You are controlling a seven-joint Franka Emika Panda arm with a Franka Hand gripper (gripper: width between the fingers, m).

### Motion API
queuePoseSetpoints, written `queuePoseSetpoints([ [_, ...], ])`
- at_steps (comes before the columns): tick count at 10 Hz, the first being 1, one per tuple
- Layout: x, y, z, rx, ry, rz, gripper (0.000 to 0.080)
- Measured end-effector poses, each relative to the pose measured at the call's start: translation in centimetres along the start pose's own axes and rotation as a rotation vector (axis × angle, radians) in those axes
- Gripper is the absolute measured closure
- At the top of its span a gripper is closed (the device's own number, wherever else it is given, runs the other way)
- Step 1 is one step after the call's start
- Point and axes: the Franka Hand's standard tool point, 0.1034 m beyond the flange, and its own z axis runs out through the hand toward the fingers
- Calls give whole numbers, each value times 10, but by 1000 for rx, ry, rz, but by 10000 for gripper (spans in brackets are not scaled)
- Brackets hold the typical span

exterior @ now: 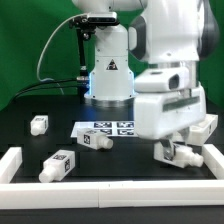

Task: Assemble one leg

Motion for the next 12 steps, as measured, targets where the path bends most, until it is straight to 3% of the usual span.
queuePoseSetpoints([
  [3, -51, 24, -43, -23, -30, 32, 517],
  [4, -57, 25, -43, -30, -24, 56, 517],
  [5, -53, 20, -37, -29, -19, 51, 515],
  [9, -56, 22, -38, -28, -22, 54, 515],
  [10, -74, 32, -45, -33, -28, 32, 515],
  [12, -129, 51, -74, -43, -42, 114, 515],
])
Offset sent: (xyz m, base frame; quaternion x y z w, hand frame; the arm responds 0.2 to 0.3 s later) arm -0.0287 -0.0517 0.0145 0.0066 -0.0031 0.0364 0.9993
